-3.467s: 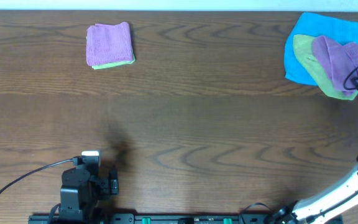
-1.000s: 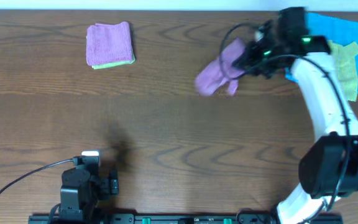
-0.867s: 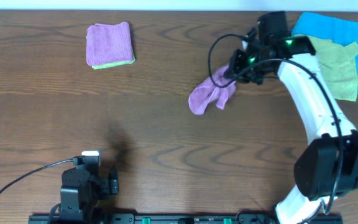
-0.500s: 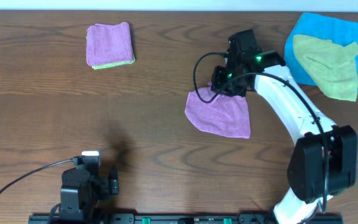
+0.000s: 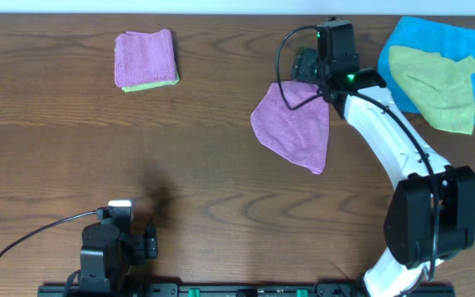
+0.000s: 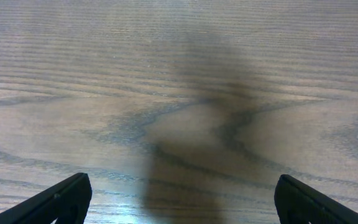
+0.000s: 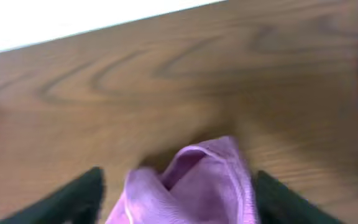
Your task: Fold the cloth
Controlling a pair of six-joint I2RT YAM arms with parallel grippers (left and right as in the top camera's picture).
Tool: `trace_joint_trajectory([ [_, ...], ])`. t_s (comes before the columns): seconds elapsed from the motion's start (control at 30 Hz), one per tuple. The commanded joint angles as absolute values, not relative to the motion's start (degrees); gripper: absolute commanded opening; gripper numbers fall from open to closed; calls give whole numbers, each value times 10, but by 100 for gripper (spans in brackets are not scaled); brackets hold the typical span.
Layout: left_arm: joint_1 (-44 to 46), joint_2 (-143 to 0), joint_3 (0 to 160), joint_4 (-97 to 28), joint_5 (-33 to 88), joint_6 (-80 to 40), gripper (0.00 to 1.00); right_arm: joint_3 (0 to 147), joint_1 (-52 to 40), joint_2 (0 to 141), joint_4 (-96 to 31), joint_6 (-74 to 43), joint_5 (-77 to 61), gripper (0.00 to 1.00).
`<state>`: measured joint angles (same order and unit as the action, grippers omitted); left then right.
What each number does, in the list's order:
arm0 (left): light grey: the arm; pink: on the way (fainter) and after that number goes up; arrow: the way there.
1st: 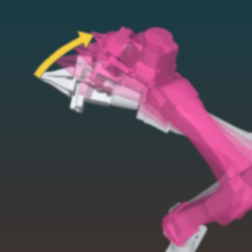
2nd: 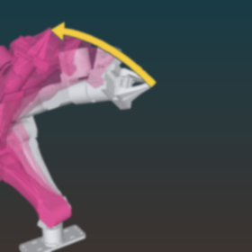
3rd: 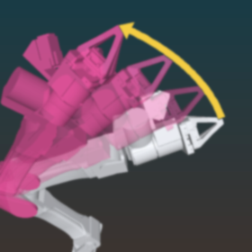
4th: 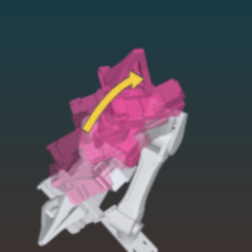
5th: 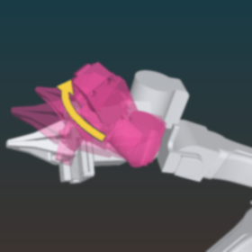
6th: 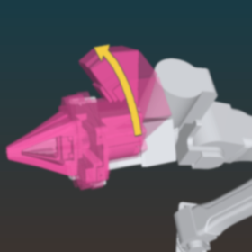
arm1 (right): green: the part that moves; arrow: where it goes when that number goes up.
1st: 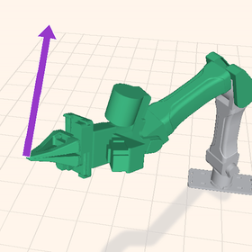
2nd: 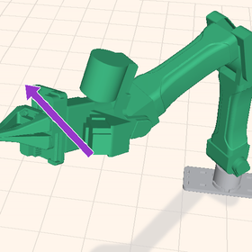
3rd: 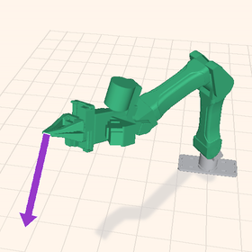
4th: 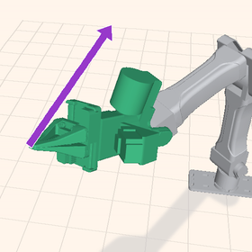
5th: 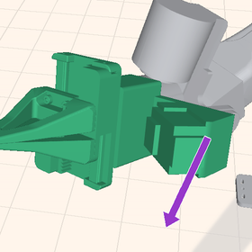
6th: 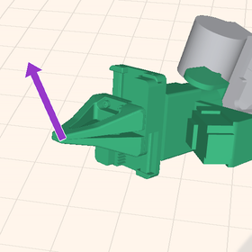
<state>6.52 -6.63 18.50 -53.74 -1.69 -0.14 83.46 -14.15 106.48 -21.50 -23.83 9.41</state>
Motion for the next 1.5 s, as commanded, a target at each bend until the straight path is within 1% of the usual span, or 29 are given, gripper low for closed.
trace_joint_trajectory([
  [0.0,63,-63,174,-566,-19,0,95,835,-137,1064,-216,-220,191,85],
  [0.07,63,-63,174,-566,-19,0,95,835,-137,1064,-231,-220,190,87],
  [0.13,63,-63,174,-566,-19,0,95,835,-137,1064,-275,-220,170,87],
  [0.23,63,-63,174,-566,-19,0,95,834,-126,1064,-360,-244,96,87],
  [0.3,63,-63,174,-566,-19,0,95,823,-110,1065,-377,-268,74,91],
  [0.4,63,-63,174,-566,-19,0,95,787,-66,1065,-328,-270,-7,89],
  [0.5,63,-63,174,-566,-19,0,95,755,-13,1080,-256,-270,-126,82],
  [0.6,63,-63,174,-566,-19,0,95,754,17,1124,-226,-270,-220,78],
  [0.73,63,-63,174,-566,-19,0,95,754,16,1174,-215,-294,-276,72],
  [0.8,63,-63,174,-566,-19,0,95,754,6,1186,-202,-331,-294,75],
  [0.93,63,-63,174,-566,-19,0,95,754,-8,1186,-150,-383,-306,73],
  [1.0,63,-63,174,-566,-19,0,95,754,-12,1186,-128,-404,-308,60],
  [1.1,63,-63,174,-566,-19,0,95,754,-18,1186,-120,-408,-305,18],
  [1.13,63,-63,174,-566,-19,0,95,754,-19,1186,-120,-406,-302,7],
  [1.17,63,-63,174,-566,-19,0,95,754,-20,1186,-119,-404,-300,2],
  [1.33,63,-63,174,-566,-19,0,95,754,-23,1186,-108,-387,-301,1],
  [1.47,63,-63,174,-566,-19,0,95,775,-22,1184,-63,-363,-305,2],
])
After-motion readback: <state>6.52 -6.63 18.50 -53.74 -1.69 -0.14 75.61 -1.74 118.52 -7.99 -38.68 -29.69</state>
